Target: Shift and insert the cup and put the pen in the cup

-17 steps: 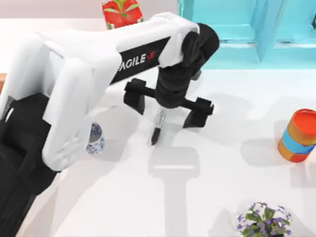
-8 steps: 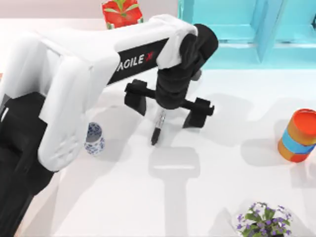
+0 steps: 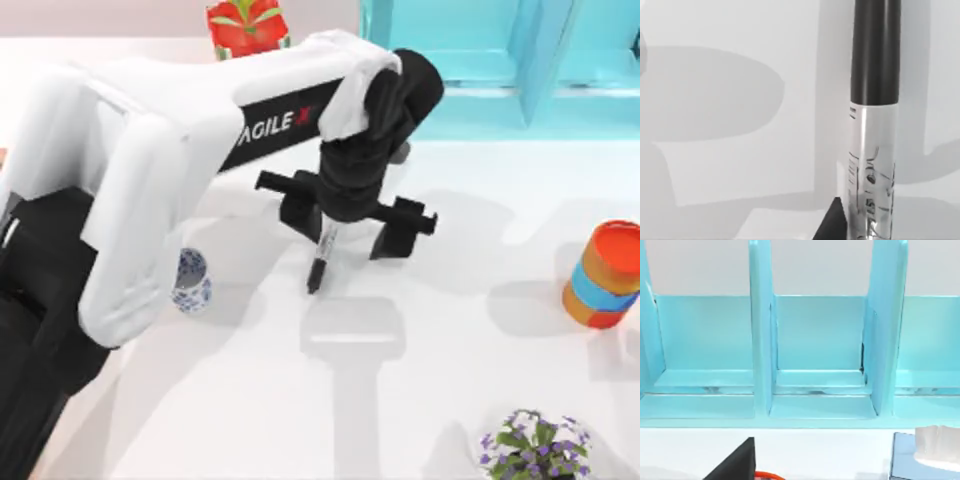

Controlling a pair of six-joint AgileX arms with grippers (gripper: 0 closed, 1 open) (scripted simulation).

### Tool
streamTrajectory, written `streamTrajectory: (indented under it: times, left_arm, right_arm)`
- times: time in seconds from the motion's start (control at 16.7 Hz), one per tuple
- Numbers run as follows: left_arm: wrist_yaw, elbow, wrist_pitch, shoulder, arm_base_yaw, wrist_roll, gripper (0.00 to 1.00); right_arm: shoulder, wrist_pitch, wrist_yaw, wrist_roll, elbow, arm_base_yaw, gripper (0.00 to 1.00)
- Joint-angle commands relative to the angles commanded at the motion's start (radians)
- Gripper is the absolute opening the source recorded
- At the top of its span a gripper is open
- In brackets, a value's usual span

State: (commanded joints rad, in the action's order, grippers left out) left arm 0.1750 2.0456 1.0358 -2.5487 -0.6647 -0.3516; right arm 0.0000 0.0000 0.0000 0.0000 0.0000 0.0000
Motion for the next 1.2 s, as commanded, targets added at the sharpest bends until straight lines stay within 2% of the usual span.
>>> streamTrajectory:
  times: [0.18, 0.24, 0.66, 0.72, 0.9, 1.2]
  left_arm:
    - [0.0, 0.0, 0.0, 0.0, 0.0, 0.0, 0.02]
    - [0.0, 0.0, 0.0, 0.0, 0.0, 0.0, 0.0]
    - [0.0, 0.0, 0.0, 0.0, 0.0, 0.0, 0.0]
    - [-0.063, 0.008, 0.016, 0.064, -0.024, -0.026, 0.0]
    - [-0.056, -0.017, 0.028, 0.104, -0.042, -0.039, 0.0]
    - [-0.048, -0.157, 0.106, 0.311, -0.116, -0.117, 0.0]
  right_arm:
    - [0.0, 0.0, 0.0, 0.0, 0.0, 0.0, 1.0]
    - [0.0, 0.0, 0.0, 0.0, 0.0, 0.0, 1.0]
    - [0.0, 0.0, 0.0, 0.0, 0.0, 0.0, 1.0]
    - [0.0, 0.0, 0.0, 0.0, 0.0, 0.0, 1.0]
    - [0.0, 0.0, 0.0, 0.0, 0.0, 0.0, 1.0]
    - [0.0, 0.0, 0.0, 0.0, 0.0, 0.0, 1.0]
